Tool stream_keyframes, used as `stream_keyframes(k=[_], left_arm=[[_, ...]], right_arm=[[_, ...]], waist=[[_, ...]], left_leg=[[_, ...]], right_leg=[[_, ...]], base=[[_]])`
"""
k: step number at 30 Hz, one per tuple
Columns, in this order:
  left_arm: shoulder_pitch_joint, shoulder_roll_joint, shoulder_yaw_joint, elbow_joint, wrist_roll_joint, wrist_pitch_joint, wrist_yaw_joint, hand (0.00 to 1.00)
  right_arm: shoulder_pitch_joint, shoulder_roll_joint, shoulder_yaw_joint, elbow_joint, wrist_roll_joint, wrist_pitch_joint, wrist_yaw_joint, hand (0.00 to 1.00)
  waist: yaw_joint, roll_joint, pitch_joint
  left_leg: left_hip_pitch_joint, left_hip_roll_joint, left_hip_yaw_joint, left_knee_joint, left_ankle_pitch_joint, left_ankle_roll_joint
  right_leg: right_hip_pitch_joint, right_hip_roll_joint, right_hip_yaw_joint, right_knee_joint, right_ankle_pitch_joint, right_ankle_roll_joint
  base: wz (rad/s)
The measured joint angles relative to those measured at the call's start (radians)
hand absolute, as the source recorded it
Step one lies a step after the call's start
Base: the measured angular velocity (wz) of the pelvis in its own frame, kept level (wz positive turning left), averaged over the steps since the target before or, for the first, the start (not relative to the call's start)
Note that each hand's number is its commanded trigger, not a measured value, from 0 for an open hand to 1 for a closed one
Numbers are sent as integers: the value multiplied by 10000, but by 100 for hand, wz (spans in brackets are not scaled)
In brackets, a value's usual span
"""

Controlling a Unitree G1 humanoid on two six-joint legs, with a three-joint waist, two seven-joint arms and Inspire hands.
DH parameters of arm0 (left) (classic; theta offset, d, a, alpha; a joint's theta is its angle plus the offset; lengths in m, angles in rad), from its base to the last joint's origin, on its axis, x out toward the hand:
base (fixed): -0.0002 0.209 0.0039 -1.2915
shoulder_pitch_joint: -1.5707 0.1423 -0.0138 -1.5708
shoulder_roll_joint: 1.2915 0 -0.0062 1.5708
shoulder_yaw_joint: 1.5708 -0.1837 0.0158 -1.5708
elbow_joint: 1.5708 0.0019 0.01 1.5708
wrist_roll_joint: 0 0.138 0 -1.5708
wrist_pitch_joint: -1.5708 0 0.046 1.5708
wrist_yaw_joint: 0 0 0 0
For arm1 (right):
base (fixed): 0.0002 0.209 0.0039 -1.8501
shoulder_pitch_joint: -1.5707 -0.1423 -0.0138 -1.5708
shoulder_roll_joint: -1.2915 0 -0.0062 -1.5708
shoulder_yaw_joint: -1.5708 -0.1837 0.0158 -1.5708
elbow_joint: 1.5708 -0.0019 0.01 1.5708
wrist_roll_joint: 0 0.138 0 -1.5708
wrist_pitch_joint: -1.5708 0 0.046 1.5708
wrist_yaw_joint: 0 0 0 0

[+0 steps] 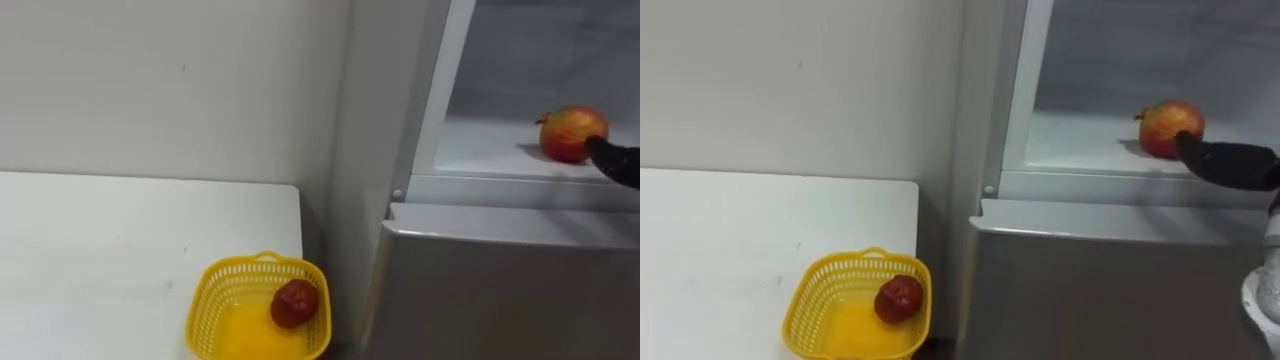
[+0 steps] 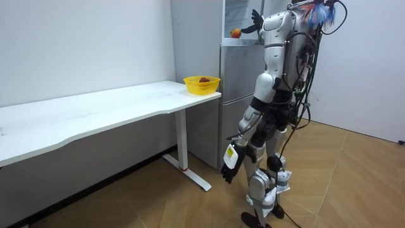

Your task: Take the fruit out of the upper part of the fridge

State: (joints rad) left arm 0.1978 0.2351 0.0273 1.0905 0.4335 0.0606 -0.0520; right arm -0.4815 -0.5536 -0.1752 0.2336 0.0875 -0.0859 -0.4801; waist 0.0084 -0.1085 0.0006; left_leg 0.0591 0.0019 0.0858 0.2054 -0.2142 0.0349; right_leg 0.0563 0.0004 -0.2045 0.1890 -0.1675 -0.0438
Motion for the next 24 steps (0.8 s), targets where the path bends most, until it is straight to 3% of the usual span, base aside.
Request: stream_keyframes(k=[3,10,17,24], left_arm=[[235,54,1,-364,-83,15,-9,0],[520,208,121,-1032,-9,51,-26,0],[596,230,347,-1288,-5,229,-48,0],[669,272,385,-1291,-13,326,-303,0]], right_arm=[[-403,-150,76,279,450,17,120,0],[-909,-1054,375,1098,830,307,169,0],[-949,-1202,382,1736,814,640,433,0],[-1098,-1247,698,2997,1129,680,1279,0]], waist=[[-17,-77,-22],[39,-259,-69],[171,-433,-48],[205,-507,-69]], left_leg=[[-38,-17,-47,5,0,2],[-135,-32,-139,0,3,4],[-153,-15,-183,-8,3,4],[-278,-17,-348,0,0,-1]], right_leg=[[-3,-8,-18,-24,-3,-2],[-54,-28,-204,-60,-6,-1],[-58,-18,-282,-44,-6,0],[-38,-32,-483,-33,-5,-1]], base=[[2],[5],[2],[7]])
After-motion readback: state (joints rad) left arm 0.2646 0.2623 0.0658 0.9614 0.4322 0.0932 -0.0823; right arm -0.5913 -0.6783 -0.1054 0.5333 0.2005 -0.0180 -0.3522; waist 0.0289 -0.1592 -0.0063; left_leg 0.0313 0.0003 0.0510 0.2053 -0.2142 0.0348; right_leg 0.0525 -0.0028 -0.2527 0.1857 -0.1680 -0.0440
